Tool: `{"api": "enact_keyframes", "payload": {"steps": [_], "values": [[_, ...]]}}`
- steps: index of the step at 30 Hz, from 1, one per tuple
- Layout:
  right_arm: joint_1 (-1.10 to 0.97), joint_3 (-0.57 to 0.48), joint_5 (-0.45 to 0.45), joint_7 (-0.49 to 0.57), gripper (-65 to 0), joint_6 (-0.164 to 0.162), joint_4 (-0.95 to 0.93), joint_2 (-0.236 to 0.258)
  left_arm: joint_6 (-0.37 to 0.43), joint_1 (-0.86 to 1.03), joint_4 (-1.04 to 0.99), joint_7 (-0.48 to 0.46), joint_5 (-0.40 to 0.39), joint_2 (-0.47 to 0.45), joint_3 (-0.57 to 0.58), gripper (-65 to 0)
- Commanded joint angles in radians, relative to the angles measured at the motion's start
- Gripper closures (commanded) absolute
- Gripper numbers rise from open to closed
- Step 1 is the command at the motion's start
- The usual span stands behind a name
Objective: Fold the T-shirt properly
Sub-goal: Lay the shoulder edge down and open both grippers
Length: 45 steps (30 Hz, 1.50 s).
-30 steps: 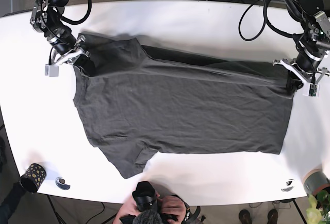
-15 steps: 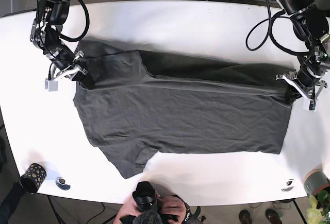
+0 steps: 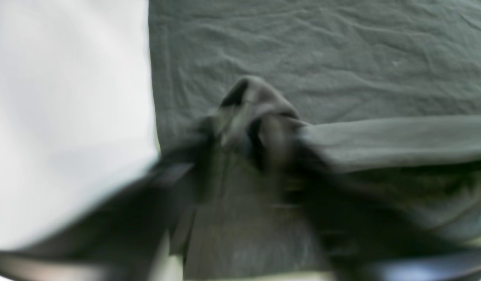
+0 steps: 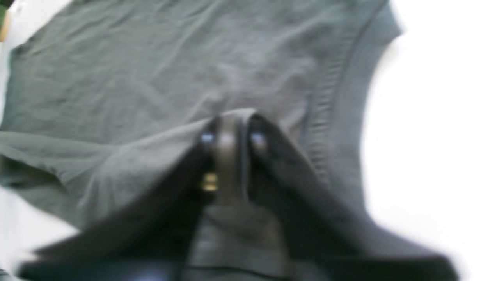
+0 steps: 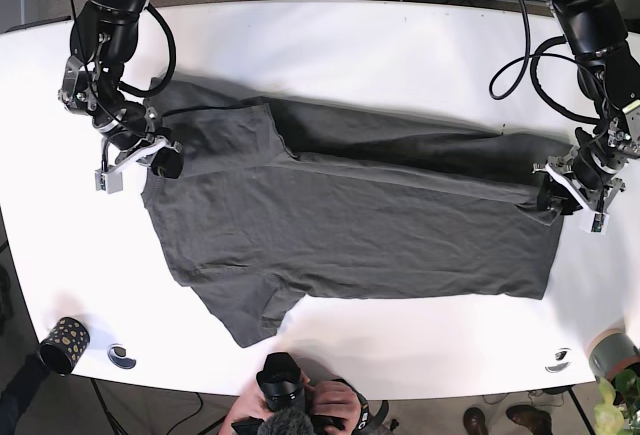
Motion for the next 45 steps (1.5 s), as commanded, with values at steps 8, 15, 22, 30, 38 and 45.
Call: {"api": "enact_keyframes", "payload": {"steps": [8, 15, 22, 30, 38, 45], "values": [[-0.05, 0.011, -0.08, 0.017, -50.1, 0.003, 0.181, 0.024, -0.006, -0.014, -0.017, -0.054, 0.056, -0.023, -0.005, -64.3], [-0.174, 0.057, -0.119, 0.012, -50.9, 0.001, 0.296, 0.015, -0.006, 0.054, 0.028, -0.097, 0.115, -0.023, -0.012, -62.5], [-0.277, 0.094, -0.119, 0.012, -50.7, 0.001, 0.3, 0.013, -0.006, 0.153, 0.045, -0.209, 0.113, -0.055, -0.013, -62.1], [-0.303, 0.088, -0.12, 0.02, -49.9, 0.001, 0.234, 0.013, -0.006, 0.153, -0.046, -0.283, 0.113, -0.057, -0.015, -54.4], [-0.298, 0.085, -0.12, 0.02, -35.7, 0.004, 0.199, 0.013, -0.006, 0.127, -0.112, -0.287, 0.118, -0.057, -0.013, -54.0], [-0.3, 0.045, -0.12, 0.02, -34.6, 0.003, 0.199, 0.013, -0.006, 0.136, -0.113, -0.287, 0.118, -0.057, -0.015, -53.7]]}}
